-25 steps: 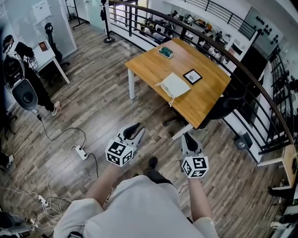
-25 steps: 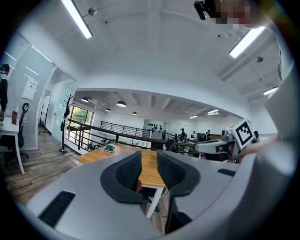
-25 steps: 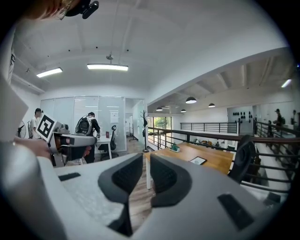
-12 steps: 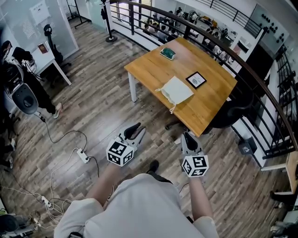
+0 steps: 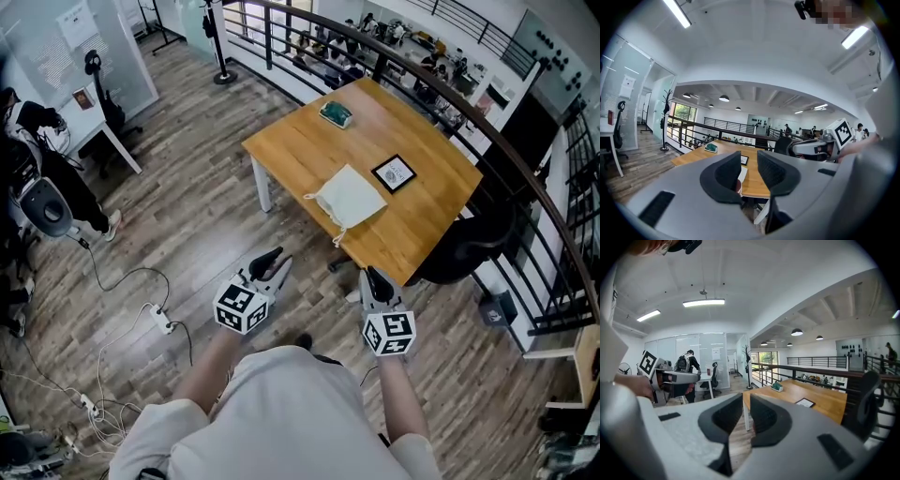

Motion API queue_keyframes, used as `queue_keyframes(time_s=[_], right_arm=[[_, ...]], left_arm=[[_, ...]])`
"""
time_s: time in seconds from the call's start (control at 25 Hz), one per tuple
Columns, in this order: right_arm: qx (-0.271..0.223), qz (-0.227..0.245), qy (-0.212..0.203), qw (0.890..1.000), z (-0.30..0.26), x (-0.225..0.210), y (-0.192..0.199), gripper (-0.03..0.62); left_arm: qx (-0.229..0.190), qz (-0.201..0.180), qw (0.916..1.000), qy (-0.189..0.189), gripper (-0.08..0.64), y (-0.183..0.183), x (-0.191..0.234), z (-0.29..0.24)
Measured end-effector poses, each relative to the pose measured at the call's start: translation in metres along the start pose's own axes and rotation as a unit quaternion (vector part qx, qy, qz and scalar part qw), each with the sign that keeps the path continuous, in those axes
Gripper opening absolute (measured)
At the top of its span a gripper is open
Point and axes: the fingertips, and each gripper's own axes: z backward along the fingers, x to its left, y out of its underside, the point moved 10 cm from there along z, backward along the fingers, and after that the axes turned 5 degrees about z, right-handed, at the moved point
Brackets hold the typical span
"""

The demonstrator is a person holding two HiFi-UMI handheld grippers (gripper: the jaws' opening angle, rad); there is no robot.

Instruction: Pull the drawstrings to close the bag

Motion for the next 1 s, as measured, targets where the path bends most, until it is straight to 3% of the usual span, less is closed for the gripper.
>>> queue_keyframes(time_s=[0.52, 1.0], right_arm=[[0.018, -0.015, -0.013, 1.0, -0.054, -0.057, 0.005, 0.035], [0.049, -0.046, 0.03, 0.997, -0.144, -0.071, -0.008, 0.035]], left_arm=[[0.019, 0.005, 0.9998, -0.004, 0.103, -0.005, 0.021, -0.073], [0.045, 0.0, 0.998, 0.044, 0.103, -0.032, 0.11, -0.151]])
